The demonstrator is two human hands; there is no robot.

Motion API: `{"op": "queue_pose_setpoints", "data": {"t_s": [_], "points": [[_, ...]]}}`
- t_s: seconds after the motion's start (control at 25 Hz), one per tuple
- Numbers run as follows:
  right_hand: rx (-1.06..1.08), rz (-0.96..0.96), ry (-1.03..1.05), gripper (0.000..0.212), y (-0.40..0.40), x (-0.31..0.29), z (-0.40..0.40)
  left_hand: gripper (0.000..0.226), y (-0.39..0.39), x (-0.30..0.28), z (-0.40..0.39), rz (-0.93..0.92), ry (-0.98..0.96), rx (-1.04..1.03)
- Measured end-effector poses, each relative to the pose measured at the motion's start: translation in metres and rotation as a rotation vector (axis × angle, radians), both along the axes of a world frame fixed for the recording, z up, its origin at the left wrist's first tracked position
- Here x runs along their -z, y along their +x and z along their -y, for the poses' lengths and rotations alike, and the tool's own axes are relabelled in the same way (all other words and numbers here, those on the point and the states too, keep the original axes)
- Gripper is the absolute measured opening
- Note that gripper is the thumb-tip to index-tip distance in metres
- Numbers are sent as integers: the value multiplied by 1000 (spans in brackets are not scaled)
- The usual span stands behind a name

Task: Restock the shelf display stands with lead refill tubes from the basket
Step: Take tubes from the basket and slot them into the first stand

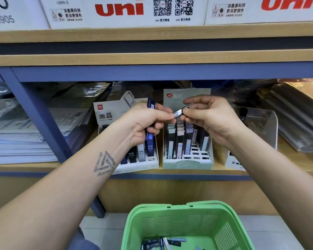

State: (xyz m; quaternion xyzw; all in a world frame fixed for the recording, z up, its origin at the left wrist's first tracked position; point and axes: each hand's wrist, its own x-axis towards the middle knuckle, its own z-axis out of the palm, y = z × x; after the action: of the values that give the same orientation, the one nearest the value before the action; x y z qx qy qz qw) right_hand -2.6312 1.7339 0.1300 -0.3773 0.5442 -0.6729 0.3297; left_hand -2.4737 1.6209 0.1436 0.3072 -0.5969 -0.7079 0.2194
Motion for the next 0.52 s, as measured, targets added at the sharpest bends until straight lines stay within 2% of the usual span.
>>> {"op": "queue_pose_setpoints", "data": {"t_s": [0.12, 0.24, 0.32, 0.52], "points": [[114, -6, -51, 20, -25, -11, -18, 9, -19, -7, -12, -79, 91, 23], [270, -58, -112, 20, -63, -22, -48, 21, -40, -10, -28, -189, 206, 94], [365, -189, -83, 22, -90, -24, -69, 29, -53, -9, -39, -229, 265, 147], [573, -518, 93, 19, -139, -13, -112, 30, -100, 0, -69, -251, 314, 215]]}}
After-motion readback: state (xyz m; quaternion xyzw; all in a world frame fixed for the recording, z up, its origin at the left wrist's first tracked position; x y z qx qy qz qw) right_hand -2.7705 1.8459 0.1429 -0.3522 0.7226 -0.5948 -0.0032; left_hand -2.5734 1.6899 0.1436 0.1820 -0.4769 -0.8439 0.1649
